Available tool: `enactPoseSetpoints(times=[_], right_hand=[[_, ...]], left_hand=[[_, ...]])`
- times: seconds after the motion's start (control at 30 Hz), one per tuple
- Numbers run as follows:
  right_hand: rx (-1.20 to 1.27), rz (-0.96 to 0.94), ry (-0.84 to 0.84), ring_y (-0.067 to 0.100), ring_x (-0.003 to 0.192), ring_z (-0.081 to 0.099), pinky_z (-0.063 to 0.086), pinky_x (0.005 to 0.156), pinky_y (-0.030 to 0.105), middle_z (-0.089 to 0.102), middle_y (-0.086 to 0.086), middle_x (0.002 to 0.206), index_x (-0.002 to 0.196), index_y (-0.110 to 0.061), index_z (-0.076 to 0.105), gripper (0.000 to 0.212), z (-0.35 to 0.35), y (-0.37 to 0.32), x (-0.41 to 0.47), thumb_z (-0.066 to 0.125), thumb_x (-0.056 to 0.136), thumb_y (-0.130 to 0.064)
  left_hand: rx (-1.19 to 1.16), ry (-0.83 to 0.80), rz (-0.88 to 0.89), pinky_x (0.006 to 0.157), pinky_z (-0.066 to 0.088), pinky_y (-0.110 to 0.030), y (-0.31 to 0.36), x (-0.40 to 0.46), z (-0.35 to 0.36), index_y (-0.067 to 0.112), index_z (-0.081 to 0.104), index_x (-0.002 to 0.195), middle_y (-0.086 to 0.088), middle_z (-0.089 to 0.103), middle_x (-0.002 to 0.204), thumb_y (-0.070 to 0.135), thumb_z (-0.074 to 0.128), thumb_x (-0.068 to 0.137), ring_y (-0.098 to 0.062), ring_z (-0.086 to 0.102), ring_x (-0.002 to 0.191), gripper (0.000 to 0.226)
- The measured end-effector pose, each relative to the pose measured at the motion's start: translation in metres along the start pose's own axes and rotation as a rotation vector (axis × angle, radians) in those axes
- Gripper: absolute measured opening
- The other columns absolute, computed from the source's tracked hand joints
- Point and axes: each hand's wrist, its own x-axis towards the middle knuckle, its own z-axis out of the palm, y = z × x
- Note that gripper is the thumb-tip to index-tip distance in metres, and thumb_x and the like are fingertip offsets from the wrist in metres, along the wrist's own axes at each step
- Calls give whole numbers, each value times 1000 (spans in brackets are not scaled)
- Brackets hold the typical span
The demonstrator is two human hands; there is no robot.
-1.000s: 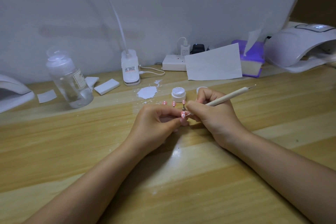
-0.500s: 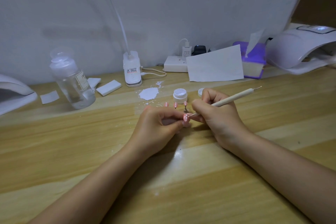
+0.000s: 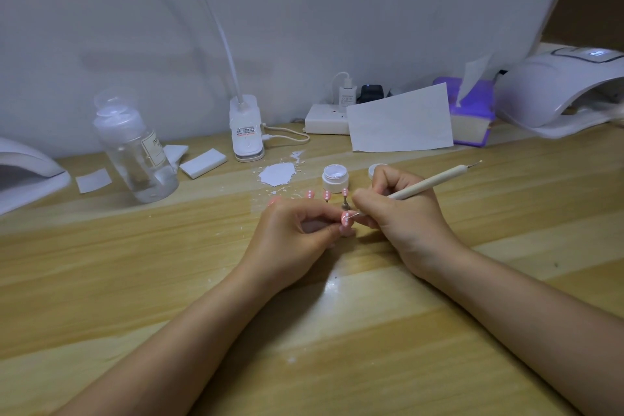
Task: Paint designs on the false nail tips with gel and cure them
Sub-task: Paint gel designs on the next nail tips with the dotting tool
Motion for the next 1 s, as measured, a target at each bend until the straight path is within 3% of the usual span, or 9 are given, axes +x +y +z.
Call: enactPoseSetpoints(times=[0.1,0.23,0.33,0.53,0.73,1.0], right_hand=[[1,-9,-11,6,39,39,41,45,17,33,1,44,42,-19,35,47,0,0,0,53,71,14],[-6,5,-9,5,39,41,42,51,22,34,-3,41,41,-20,35,47,0,0,0,53,71,12],[-3,-8,-28,6,38,43,39,44,16,35,-1,41,43,-18,35,45,-1,-1,-1,52,70,13],[-7,-6,-31,5,36,43,35,45,17,35,0,42,43,-18,34,46,-1,-2,-2,52,70,14],[114,50,35,2,31,36,49,44,17,28,-10,37,48,-15,30,46,1,-4,-1,53,75,14],[58,38,-4,3,29,45,50,45,19,31,-12,35,53,-11,30,42,1,-6,-3,51,77,15]], left_hand=[[18,1,2,63,49,-14,0,0,0,16,72,79,-2,73,78,-5,67,76,-10,67,73,21],[8,-3,-5,65,48,-12,0,0,0,16,72,79,-2,73,80,-4,67,76,-8,68,77,21],[11,-4,-4,65,48,-12,0,0,0,15,73,79,-1,73,79,-4,68,76,-7,68,77,19],[2,-5,-12,64,46,-9,1,-1,0,24,70,73,11,72,72,-4,67,76,-4,68,77,28],[-6,-13,-8,66,46,-10,0,-1,0,12,72,81,-6,73,86,-4,66,77,-10,69,82,18],[16,-5,1,69,47,-11,1,-1,0,16,71,78,-3,73,83,-4,67,77,-8,69,81,21]])
